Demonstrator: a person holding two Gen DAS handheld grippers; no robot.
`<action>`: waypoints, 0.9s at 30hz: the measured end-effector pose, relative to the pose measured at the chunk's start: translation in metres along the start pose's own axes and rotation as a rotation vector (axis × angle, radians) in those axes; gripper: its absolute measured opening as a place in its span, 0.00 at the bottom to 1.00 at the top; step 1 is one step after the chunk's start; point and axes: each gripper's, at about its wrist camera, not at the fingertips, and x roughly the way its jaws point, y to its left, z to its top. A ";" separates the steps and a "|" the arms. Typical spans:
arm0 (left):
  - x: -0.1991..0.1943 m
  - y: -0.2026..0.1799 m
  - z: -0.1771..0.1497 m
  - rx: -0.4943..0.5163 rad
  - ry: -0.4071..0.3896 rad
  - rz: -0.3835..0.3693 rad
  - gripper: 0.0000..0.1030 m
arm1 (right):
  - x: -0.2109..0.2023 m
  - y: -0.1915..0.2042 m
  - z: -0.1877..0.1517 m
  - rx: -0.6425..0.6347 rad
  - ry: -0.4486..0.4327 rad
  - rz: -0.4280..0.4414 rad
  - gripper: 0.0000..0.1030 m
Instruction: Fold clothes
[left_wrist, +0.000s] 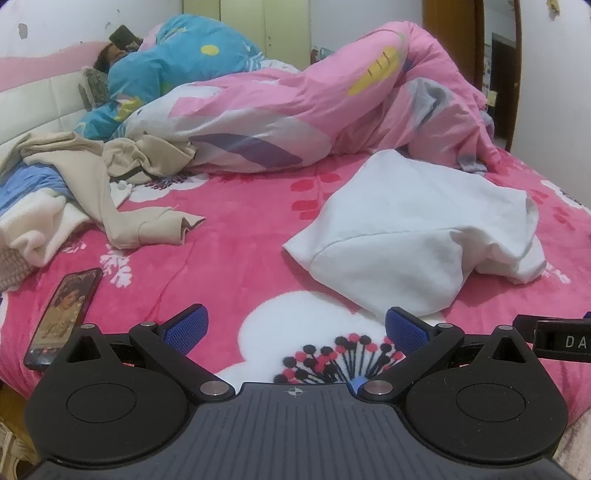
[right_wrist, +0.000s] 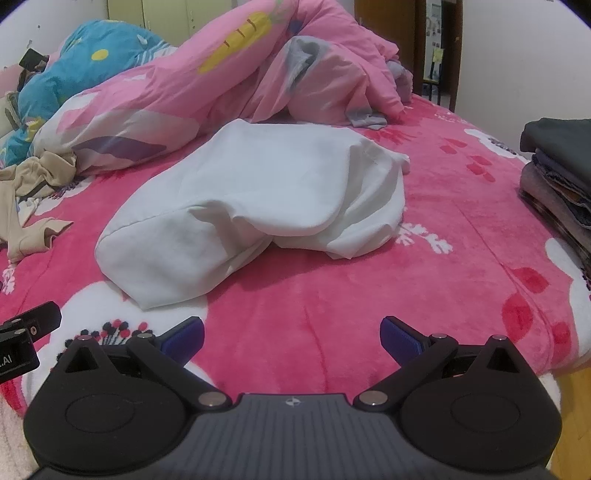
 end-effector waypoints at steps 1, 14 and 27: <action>0.000 0.000 0.000 -0.001 0.001 0.000 1.00 | 0.000 0.000 0.000 0.000 0.000 -0.001 1.00; 0.002 0.004 -0.004 0.001 -0.003 -0.020 1.00 | 0.003 -0.002 0.000 0.011 0.008 0.002 1.00; 0.016 -0.010 0.001 0.042 -0.096 -0.151 1.00 | -0.008 -0.063 0.004 0.026 -0.176 0.126 1.00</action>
